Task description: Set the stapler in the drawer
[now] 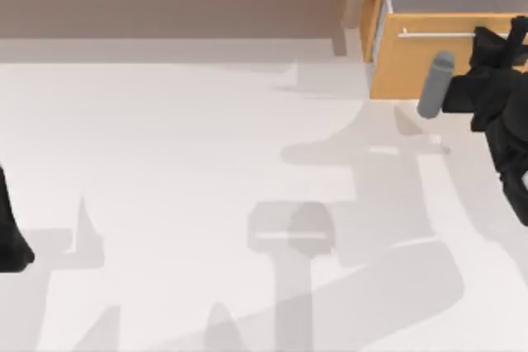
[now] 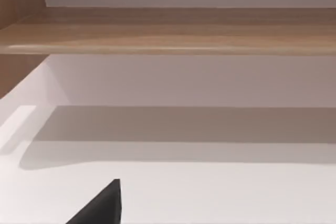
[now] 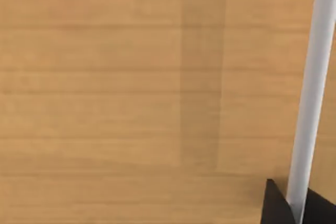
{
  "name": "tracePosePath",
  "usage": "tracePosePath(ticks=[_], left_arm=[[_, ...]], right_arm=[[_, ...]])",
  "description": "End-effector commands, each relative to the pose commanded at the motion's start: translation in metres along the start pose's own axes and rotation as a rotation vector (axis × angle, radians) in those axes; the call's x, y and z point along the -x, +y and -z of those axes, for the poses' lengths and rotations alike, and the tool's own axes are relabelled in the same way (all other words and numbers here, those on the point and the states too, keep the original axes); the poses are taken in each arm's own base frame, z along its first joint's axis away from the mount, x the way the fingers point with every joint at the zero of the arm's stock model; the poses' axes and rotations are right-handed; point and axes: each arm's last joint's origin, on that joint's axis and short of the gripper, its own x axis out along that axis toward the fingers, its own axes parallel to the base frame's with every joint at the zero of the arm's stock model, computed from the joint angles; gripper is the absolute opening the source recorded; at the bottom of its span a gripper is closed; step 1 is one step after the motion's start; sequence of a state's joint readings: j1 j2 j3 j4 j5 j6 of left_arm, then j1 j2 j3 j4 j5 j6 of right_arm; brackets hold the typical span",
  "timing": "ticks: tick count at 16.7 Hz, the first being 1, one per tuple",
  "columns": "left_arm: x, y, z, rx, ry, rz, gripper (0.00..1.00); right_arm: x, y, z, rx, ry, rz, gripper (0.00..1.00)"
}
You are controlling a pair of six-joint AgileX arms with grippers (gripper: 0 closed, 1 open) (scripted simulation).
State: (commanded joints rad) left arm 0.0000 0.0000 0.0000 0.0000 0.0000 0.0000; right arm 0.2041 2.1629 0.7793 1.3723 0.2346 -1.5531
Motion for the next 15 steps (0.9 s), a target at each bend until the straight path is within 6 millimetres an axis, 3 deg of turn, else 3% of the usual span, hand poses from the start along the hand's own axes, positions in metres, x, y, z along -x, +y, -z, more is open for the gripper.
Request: tracePosePath(ticks=[8,15], left_arm=[[0.000,0.000,0.000,0.000,0.000,0.000,1.00],[0.000,0.000,0.000,0.000,0.000,0.000,1.00]], right_arm=[[-0.011,-0.001,-0.001,-0.001,0.000,0.000,0.00],[-0.060,-0.001,-0.001,-0.002,-0.003,0.001,0.00]])
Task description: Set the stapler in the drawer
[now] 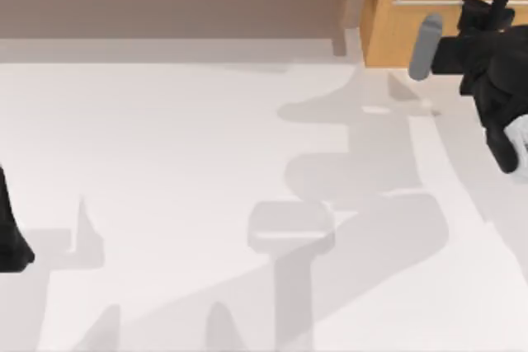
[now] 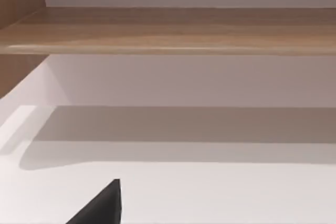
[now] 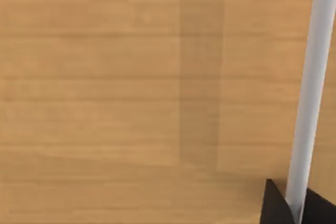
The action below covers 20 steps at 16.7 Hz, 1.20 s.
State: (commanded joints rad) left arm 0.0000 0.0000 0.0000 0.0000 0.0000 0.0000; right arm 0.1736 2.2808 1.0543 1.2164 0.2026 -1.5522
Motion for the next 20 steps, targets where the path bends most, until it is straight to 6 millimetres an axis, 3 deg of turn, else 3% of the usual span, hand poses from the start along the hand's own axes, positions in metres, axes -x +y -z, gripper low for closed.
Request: tracePosePath(ticks=[6,19,20], left_arm=[[0.0000,0.0000,0.0000,0.000,0.000,0.000,1.00],[0.0000,0.0000,0.0000,0.000,0.000,0.000,1.00],[0.0000,0.0000,0.0000,0.000,0.000,0.000,1.00]], right_arm=[[-0.0105,-0.0005,0.0011,-0.001,0.001,-0.002,0.00],[-0.0105,-0.0005,0.0011,-0.001,0.001,-0.002,0.98],[-0.0105,-0.0005,0.0011,-0.001,0.001,-0.002,1.00]])
